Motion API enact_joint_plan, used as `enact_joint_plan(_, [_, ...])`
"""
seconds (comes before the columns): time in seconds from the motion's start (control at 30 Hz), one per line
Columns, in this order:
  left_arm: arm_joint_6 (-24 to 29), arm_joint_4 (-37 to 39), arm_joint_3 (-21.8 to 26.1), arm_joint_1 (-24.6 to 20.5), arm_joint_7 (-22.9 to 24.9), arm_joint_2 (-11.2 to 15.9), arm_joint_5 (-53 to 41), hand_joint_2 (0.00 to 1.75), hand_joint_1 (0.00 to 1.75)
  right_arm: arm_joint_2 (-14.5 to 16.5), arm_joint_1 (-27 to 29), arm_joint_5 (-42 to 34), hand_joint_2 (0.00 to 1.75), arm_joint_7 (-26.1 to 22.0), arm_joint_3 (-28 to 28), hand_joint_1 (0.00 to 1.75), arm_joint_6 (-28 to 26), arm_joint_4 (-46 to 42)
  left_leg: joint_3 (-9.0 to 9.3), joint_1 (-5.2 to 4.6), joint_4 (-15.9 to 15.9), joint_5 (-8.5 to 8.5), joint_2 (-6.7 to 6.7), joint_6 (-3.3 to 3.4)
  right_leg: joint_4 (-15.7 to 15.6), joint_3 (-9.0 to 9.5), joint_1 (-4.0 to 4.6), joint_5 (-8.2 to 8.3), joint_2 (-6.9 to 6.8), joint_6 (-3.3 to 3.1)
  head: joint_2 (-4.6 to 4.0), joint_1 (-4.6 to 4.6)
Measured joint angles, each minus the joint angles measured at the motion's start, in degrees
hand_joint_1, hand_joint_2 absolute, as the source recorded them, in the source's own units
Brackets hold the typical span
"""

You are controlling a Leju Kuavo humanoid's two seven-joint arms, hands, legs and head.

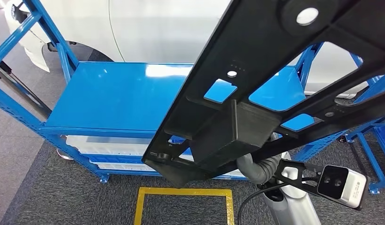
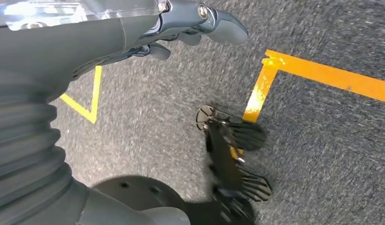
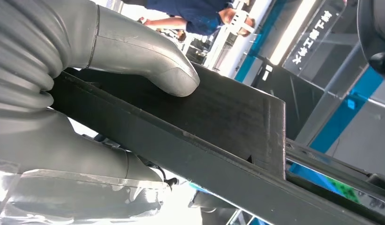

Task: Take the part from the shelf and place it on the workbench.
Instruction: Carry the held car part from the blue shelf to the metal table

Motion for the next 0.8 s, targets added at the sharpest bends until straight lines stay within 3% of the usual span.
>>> enact_joint_plan(0.03, [-0.1, 0.0, 0.0, -0.1, -0.1, 0.1, 0.0, 1.75, 0.0, 0.1, 0.0, 0.2, 1.75, 0.0, -0.1, 1.75, 0.1, -0.2, 0.89, -0.2, -1.8, -0.35, -0.03, 0.36, -0.1, -0.09, -0.02, 0.46, -0.03, 0.35, 0.0, -0.09])
enact_joint_plan(0.1, [-0.1, 0.0, 0.0, -0.1, -0.1, 0.3, -0.1, 1.75, 0.0, 0.2, 0.1, 0.6, 1.75, 0.0, -0.4, 1.75, 0.1, -0.5, 0.55, -0.3, -2.4, 0.41, 0.02, 1.15, -0.4, -0.19, -0.11, 1.24, -0.05, 1.11, -0.01, -0.27])
enact_joint_plan(0.13, [-0.1, 0.0, 0.0, -0.1, -0.1, 0.4, -0.1, 1.75, 0.0, 0.2, 0.2, 0.7, 1.75, 0.0, -0.5, 1.75, 0.1, -0.7, 0.23, -0.21, -2.7, 1.01, 0.15, 1.6, -0.1, -0.48, -0.16, 0.81, 0.0, 1.42, -0.01, -0.36])
enact_joint_plan(0.17, [0.0, 0.0, 0.0, -0.1, 0.0, 0.4, -0.1, 1.75, 0.0, 0.2, 0.2, 0.9, 1.75, 0.0, -0.6, 1.75, 0.1, -0.9, -0.29, -0.08, -2.9, 1.76, 0.3, 2.1, 1.0, -1.04, -0.18, -0.72, 0.07, 1.65, -0.01, -0.3])
enact_joint_plan(0.2, [0.0, 0.0, 0.0, -0.1, 0.1, 0.4, -0.1, 1.75, 0.0, 0.2, 0.3, 0.9, 1.75, 0.0, -0.7, 1.75, 0.1, -1.0, -0.97, 0.06, -3.1, 2.55, 0.44, 2.48, 3.3, -1.9, -0.22, -3.27, 0.12, 1.83, -0.01, -0.22])
enact_joint_plan(0.27, [0.2, 0.0, 0.0, -0.1, 0.1, 0.4, -0.2, 1.75, 0.0, 0.2, 0.3, 0.9, 1.75, 0.0, -0.8, 1.75, 0.1, -1.3, -2.7, -0.05, -3.0, 3.91, 0.58, 2.86, 10.6, -3.97, -0.29, -8.98, 0.18, 2.11, -0.01, -0.1])
enact_joint_plan(0.3, [0.2, 0.0, 0.0, -0.1, 0.1, 0.4, -0.2, 1.75, 0.0, 0.2, 0.4, 1.0, 1.75, 0.0, -0.8, 1.75, 0.1, -1.3, -3.62, -0.09, -2.9, 4.58, 0.62, 2.84, 14.1, -4.59, -0.3, -10.39, 0.17, 2.25, -0.01, -0.1])
enact_joint_plan(0.33, [0.2, 0.0, 0.0, -0.1, 0.1, 0.4, -0.2, 1.75, 0.0, 0.2, 0.4, 1.0, 1.75, 0.0, -0.8, 1.75, 0.1, -1.3, -4.58, -0.12, -2.7, 5.21, 0.64, 2.79, 16.1, -4.46, -0.32, -10.38, 0.17, 2.34, -0.01, -0.1])
enact_joint_plan(0.37, [0.2, 0.0, 0.0, -0.1, 0.1, 0.4, -0.2, 1.75, 0.0, 0.2, 0.4, 1.0, 1.75, 0.0, -0.8, 1.75, 0.1, -1.3, -5.6, -0.13, -2.4, 5.8, 0.67, 2.69, 16.1, -3.3, -0.33, -9.17, 0.17, 2.36, 0.0, -0.09])
enact_joint_plan(0.43, [0.1, 0.0, 0.0, -0.1, 0.1, 0.4, -0.2, 1.75, 0.0, 0.2, 0.4, 0.9, 1.75, 0.0, -0.8, 1.75, 0.1, -1.3, -7.44, -0.13, -1.7, 6.78, 0.66, 2.38, 10.2, 1.88, -0.34, -6.36, 0.17, 2.14, 0.01, -0.09])
enact_joint_plan(0.5, [-0.1, 0.0, 0.0, -0.1, 0.0, 0.4, -0.3, 1.75, 0.0, 0.2, 0.3, 0.8, 1.75, 0.0, -0.9, 1.75, 0.2, -1.5, -8.61, -0.26, -1.0, 7.57, 0.58, 1.87, 2.3, 7.26, -0.08, -6.62, 0.2, 1.49, 0.01, -0.14])
enact_joint_plan(0.53, [-0.2, 0.0, 0.0, -0.1, 0.0, 0.4, -0.3, 1.75, 0.0, 0.2, 0.3, 0.6, 1.75, 0.0, -0.9, 1.75, 0.2, -1.6, -8.86, -0.31, -0.8, 8.01, 0.55, 1.56, 0.1, 8.59, 0.07, -7.18, 0.23, 1.1, 0.0, -0.04])
enact_joint_plan(0.6, [-0.3, 0.0, 0.0, 0.0, -0.1, 0.5, -0.4, 1.75, 0.0, 0.2, 0.2, 0.3, 1.75, 0.0, -1.1, 1.75, 0.4, -1.8, -9.06, -0.28, -1.0, 8.98, 0.49, 0.85, -0.8, 8.54, 0.26, -6.85, 0.25, 0.25, 0.0, 0.17])
enact_joint_plan(0.63, [-0.4, 0.0, 0.0, 0.0, -0.1, 0.5, -0.4, 1.75, 0.0, 0.2, 0.2, 0.1, 1.75, 0.0, -1.2, 1.75, 0.5, -1.8, -9.35, -0.17, -0.9, 8.73, 0.44, 0.5, -1.0, 8.15, 0.18, -6.29, 0.15, -0.18, 0.0, 0.3])
enact_joint_plan(0.67, [-0.5, 0.0, 0.0, 0.1, -0.1, 0.5, -0.4, 1.75, 0.0, 0.2, 0.2, -0.1, 1.75, 0.0, -1.2, 1.75, 0.7, -1.8, -9.81, -0.06, -0.1, 7.4, 0.4, 0.17, -1.2, 7.56, 0.1, -5.57, 0.04, -0.63, 0.0, 0.21])
enact_joint_plan(0.7, [-0.5, 0.0, 0.0, 0.2, -0.1, 0.5, -0.4, 1.75, 0.0, 0.2, 0.2, -0.2, 1.75, 0.0, -1.3, 1.75, 0.8, -1.8, -10.54, 0.06, 1.9, 4.97, 0.37, -0.16, -1.3, 6.8, -0.03, -4.76, -0.05, -0.98, -0.01, 0.1])
enact_joint_plan(0.77, [-0.6, 0.0, 0.0, 0.2, -0.2, 0.5, -0.3, 1.75, 0.0, 0.2, 0.2, -0.6, 1.75, 0.0, -1.4, 1.75, 1.2, -1.8, -12.37, 0.22, 8.9, -1.32, 0.38, -0.7, -1.3, 4.88, -0.03, -3.23, -0.11, -1.3, -0.01, -0.08])
enact_joint_plan(0.8, [-0.6, 0.0, 0.1, 0.1, -0.2, 0.5, -0.2, 1.75, 0.0, 0.2, 0.3, -0.8, 1.75, 0.0, -1.5, 1.75, 1.4, -1.8, -12.97, 0.25, 12.7, -3.16, 0.38, -0.9, -1.2, 3.81, 0.0, -2.45, -0.1, -1.27, -0.01, -0.1])
